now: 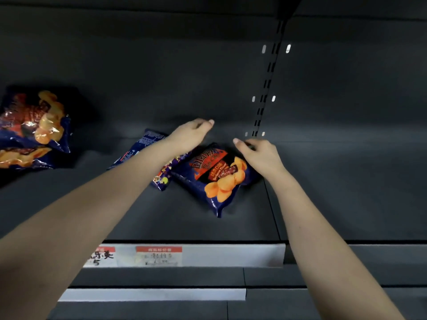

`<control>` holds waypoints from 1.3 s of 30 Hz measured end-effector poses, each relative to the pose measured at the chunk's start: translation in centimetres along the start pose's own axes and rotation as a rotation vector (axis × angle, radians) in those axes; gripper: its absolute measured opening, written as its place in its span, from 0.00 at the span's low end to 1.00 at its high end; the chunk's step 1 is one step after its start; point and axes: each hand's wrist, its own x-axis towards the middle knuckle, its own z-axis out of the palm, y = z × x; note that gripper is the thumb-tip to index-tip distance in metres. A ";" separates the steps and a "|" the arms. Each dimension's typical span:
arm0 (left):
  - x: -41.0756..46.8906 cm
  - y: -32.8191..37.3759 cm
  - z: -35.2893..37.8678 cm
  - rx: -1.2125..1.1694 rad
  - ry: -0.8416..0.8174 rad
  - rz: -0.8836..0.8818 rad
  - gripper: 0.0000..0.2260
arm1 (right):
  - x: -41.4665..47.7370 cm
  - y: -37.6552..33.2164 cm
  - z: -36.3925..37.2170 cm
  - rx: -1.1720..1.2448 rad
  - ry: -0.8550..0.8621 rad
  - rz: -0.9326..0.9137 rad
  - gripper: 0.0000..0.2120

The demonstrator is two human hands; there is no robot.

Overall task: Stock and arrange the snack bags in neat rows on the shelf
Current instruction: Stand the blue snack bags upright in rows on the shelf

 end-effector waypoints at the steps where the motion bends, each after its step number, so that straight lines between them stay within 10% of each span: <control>1: -0.3 0.1 -0.5 0.033 -0.079 -0.038 0.23 | -0.1 -0.2 0.0 -0.019 0.004 -0.010 0.20; 9: -2.2 1.7 -1.3 0.239 -0.454 -0.036 0.41 | -1.2 -1.4 0.2 0.037 -0.308 -0.069 0.27; 14: -2.6 2.5 -0.7 0.177 -0.335 0.128 0.42 | -1.1 -1.1 -0.4 0.215 -0.403 -0.073 0.39; 21: -1.9 4.5 -0.1 0.177 0.162 0.369 0.45 | 1.3 0.2 -3.6 0.498 -0.045 -0.081 0.43; 26: -1.5 5.3 5.2 -0.353 0.091 0.029 0.49 | 0.3 1.3 -6.4 0.287 0.217 -0.215 0.39; 31: -1.2 6.9 9.1 -0.273 0.031 0.163 0.45 | -0.9 3.8 -6.2 0.011 0.397 -0.201 0.30; 39: 0.2 5.9 10.3 -0.189 0.277 0.115 0.36 | -0.5 3.3 -3.9 -0.392 0.127 -0.059 0.44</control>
